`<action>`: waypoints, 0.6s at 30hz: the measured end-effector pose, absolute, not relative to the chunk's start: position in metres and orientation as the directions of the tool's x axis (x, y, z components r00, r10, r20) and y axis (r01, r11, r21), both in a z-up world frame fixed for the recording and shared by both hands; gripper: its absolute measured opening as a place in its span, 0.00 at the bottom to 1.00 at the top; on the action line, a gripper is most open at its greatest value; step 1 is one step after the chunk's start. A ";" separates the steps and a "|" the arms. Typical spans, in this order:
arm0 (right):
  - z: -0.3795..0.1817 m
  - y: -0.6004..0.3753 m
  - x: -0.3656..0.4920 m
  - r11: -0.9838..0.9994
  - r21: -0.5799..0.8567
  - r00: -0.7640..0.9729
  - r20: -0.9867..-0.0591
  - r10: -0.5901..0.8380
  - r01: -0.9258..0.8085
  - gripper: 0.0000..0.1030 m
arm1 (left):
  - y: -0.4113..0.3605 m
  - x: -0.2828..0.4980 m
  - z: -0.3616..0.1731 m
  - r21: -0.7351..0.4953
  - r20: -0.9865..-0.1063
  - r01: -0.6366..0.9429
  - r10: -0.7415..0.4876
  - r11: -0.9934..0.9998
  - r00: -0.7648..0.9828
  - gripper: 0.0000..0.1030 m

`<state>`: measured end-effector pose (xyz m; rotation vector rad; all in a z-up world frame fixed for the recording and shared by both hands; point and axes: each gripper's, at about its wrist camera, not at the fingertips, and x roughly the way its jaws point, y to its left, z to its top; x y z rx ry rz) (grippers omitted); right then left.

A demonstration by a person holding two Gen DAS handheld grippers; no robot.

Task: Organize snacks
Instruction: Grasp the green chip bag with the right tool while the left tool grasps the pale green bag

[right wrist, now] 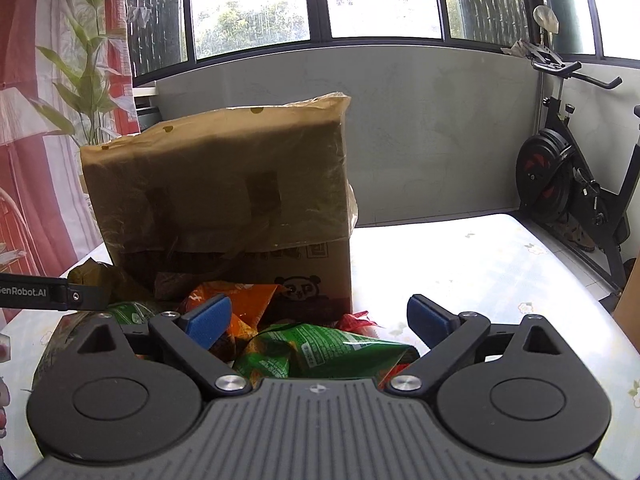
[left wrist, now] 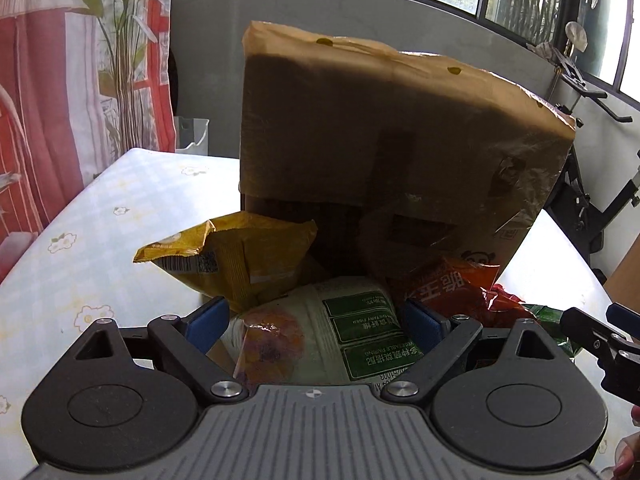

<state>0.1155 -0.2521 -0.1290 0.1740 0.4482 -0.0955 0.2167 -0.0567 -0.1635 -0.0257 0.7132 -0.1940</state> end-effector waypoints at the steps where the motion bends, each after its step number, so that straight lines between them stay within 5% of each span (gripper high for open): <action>1: -0.132 -0.252 0.115 0.981 0.149 0.893 -0.447 -0.046 0.125 0.93 | -0.057 0.217 -0.167 -0.086 -0.649 0.169 -0.184 0.982 0.738 0.92; 18: -0.161 -0.260 0.124 0.973 0.136 0.837 -0.540 -0.084 0.185 0.94 | -0.053 0.200 -0.190 -0.063 -0.677 0.181 -0.175 0.982 0.715 0.96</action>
